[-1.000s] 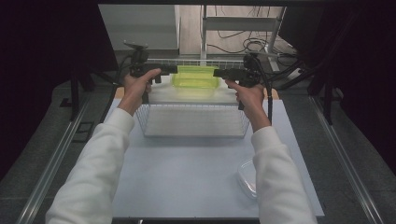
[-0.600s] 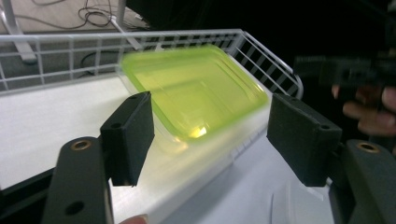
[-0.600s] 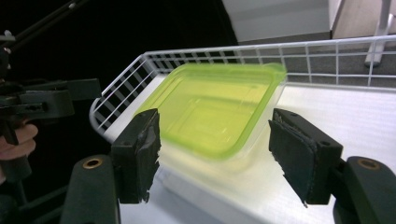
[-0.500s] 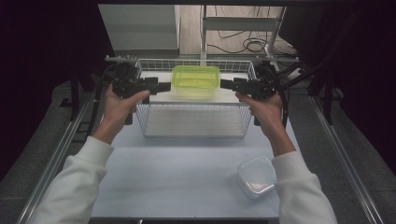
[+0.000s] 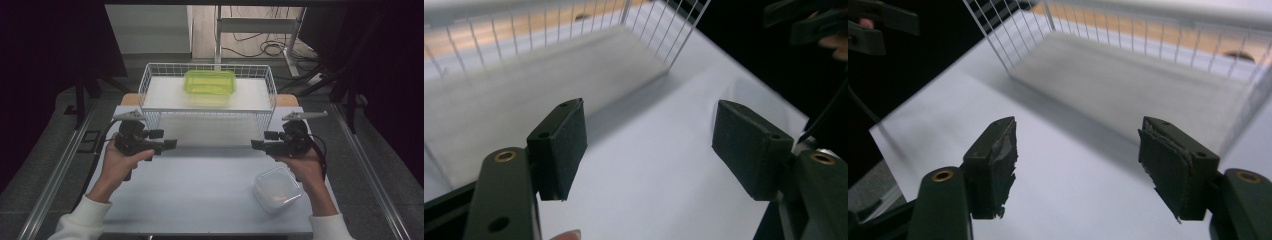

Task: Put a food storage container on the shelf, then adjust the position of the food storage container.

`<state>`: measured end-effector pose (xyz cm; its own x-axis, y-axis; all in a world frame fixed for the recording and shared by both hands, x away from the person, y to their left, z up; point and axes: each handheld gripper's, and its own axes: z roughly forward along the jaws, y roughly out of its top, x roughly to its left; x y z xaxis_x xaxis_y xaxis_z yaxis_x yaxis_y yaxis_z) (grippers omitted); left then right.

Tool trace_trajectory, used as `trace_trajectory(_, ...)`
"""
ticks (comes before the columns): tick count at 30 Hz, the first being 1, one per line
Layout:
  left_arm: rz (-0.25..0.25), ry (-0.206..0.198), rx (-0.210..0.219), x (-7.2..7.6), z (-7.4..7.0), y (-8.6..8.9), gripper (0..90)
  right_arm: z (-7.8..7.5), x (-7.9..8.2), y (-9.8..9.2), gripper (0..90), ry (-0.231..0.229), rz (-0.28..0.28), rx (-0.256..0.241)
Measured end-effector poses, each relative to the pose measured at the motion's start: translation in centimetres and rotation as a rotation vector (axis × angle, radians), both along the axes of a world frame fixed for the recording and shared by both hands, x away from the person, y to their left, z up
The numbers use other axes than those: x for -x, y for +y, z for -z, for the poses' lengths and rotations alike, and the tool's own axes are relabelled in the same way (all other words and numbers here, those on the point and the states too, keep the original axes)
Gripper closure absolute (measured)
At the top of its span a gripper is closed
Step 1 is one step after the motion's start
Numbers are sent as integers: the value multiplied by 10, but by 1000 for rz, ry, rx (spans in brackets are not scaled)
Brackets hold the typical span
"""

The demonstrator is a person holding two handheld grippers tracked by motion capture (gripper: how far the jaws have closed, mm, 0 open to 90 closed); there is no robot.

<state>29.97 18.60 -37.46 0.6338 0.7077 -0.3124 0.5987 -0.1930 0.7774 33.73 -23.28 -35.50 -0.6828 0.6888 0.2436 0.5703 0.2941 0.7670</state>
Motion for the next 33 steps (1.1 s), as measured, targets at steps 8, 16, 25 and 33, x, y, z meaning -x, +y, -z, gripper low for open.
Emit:
trace_trajectory(8,16,55,-29,13,36,-2,297,29,10,-15,344,51,-7,74)
trace_trajectory(16,15,78,-68,15,53,-1,296,45,15,-33,373,91,33,125)
trace_trajectory(25,3,86,-100,17,64,2,279,53,11,-45,382,112,77,158)
trace_trajectory(33,-15,112,-114,11,78,7,279,59,10,-62,494,143,170,219)
